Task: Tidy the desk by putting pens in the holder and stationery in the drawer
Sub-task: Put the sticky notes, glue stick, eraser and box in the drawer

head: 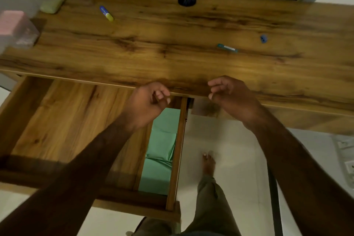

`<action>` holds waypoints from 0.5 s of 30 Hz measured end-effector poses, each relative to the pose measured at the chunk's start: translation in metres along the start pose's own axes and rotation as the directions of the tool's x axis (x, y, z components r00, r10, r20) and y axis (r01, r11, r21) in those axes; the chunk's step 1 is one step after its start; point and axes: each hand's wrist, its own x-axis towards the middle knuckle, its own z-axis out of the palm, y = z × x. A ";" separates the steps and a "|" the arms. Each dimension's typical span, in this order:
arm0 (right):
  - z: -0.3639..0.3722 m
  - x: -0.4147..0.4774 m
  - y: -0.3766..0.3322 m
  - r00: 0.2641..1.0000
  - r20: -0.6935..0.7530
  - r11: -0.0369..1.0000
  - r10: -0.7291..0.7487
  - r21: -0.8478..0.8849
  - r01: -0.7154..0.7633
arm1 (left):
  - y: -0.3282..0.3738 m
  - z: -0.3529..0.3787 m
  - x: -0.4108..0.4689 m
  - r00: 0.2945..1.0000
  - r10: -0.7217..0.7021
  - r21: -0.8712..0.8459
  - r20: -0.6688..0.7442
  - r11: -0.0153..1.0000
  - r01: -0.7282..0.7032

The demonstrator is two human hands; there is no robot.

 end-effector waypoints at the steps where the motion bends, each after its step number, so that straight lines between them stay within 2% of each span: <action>1: -0.006 0.006 0.000 1.000 -0.011 1.000 -0.011 -0.010 0.011 | 0.009 0.003 0.006 1.000 0.000 -0.004 0.010 1.000 0.000; 5: -0.031 0.036 0.009 0.998 -0.067 1.000 -0.018 -0.025 0.016 | 0.037 0.031 0.042 0.995 0.023 0.028 0.097 0.999 -0.026; 10: -0.073 0.082 0.031 0.995 -0.094 0.997 -0.019 -0.080 0.012 | 0.065 0.082 0.101 0.986 0.097 0.113 0.135 0.987 -0.113; 15: -0.129 0.144 0.055 0.989 -0.150 0.990 -0.009 -0.144 -0.013 | 0.085 0.131 0.179 0.989 0.117 0.240 0.092 0.961 -0.137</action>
